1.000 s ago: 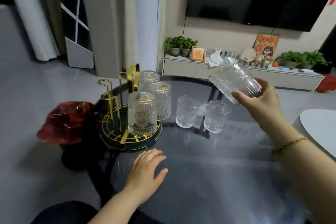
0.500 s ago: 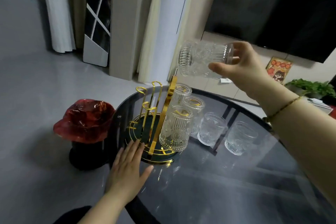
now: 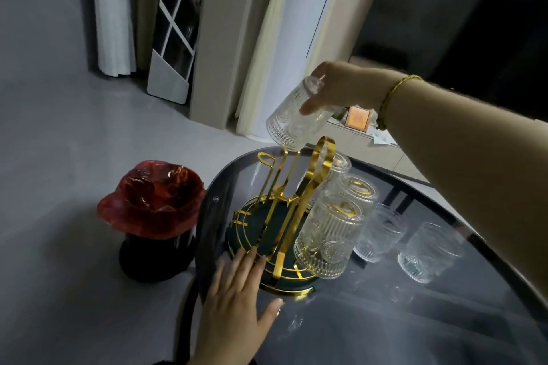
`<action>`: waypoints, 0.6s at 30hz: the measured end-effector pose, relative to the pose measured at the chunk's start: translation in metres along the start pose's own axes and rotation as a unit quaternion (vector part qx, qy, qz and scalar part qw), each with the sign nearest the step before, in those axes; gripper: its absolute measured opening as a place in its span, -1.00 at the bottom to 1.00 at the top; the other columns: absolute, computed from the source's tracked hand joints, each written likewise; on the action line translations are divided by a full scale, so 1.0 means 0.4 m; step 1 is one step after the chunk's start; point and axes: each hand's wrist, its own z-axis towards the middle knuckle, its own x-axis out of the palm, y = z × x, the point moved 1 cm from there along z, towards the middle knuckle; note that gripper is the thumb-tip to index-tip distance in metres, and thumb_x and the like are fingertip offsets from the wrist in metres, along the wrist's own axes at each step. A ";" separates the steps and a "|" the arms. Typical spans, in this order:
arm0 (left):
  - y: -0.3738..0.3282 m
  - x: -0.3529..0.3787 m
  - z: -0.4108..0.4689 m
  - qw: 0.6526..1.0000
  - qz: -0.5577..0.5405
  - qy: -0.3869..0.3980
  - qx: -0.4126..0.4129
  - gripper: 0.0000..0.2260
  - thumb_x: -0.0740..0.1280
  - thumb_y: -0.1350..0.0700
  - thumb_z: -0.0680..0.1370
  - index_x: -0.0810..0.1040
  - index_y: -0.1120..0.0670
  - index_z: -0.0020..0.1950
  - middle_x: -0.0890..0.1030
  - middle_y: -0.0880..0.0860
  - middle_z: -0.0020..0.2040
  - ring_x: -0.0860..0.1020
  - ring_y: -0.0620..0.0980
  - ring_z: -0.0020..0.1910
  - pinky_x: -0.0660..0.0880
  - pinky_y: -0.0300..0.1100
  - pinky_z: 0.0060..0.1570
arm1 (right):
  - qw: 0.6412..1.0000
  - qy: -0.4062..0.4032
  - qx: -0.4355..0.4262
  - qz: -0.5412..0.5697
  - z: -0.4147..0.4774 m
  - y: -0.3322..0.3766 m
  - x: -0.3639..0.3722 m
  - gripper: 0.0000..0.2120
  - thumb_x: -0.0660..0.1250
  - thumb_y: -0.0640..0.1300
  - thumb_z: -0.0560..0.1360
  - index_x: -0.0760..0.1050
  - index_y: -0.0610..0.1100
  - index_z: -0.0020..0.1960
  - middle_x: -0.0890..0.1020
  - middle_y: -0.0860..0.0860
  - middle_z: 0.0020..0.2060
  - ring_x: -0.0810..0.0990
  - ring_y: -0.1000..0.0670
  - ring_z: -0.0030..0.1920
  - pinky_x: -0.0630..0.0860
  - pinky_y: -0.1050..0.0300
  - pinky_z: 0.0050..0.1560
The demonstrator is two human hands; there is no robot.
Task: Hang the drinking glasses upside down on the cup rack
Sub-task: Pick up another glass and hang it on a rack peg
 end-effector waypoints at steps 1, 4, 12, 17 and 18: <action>0.001 0.002 0.001 1.000 0.000 0.000 -0.004 -0.43 0.06 -0.21 0.36 0.54 0.12 0.13 0.60 0.07 0.15 0.55 0.11 0.12 -0.08 -0.17 0.25 | 1.000 0.012 0.006 -0.006 0.007 -0.001 0.008 -0.40 0.41 -0.01 0.28 0.34 -0.22 0.23 0.49 -0.19 0.18 0.48 -0.17 0.09 0.44 0.00 0.08; 0.007 0.011 0.002 1.000 0.005 -0.010 -0.007 -0.43 0.06 -0.21 0.36 0.53 0.11 0.15 0.59 0.07 0.17 0.54 0.11 0.14 -0.04 -0.16 0.26 | 0.998 0.043 0.010 -0.034 0.028 -0.002 0.038 -0.39 0.40 0.02 0.29 0.34 -0.26 0.22 0.48 -0.20 0.20 0.46 -0.20 0.15 0.40 -0.05 0.18; 0.012 0.020 0.002 1.000 0.001 -0.023 0.000 -0.44 0.10 -0.23 0.36 0.53 0.10 0.16 0.58 0.08 0.18 0.53 0.12 0.14 -0.07 -0.19 0.26 | 0.986 0.128 -0.013 -0.109 0.072 0.017 0.121 -0.22 0.41 0.07 0.25 0.18 -0.18 0.34 0.38 -0.12 0.31 0.37 -0.16 0.26 0.32 -0.08 0.29; 0.014 0.017 0.008 0.999 -0.012 -0.045 0.001 -0.41 0.01 -0.26 0.39 0.56 0.10 0.11 0.61 0.07 0.13 0.56 0.11 0.10 -0.09 -0.22 0.27 | 0.967 0.183 -0.051 -0.168 0.079 0.012 0.171 -0.20 0.46 0.03 0.22 0.15 -0.10 0.33 0.37 -0.09 0.31 0.38 -0.13 0.24 0.37 -0.03 0.21; 0.015 0.017 0.010 0.999 -0.006 -0.051 0.002 -0.40 -0.01 -0.27 0.40 0.57 0.10 0.10 0.61 0.07 0.13 0.57 0.11 0.10 -0.06 -0.20 0.26 | 0.965 0.189 -0.054 -0.174 0.080 0.010 0.182 -0.20 0.46 0.03 0.22 0.15 -0.10 0.33 0.37 -0.09 0.30 0.39 -0.13 0.23 0.39 -0.06 0.22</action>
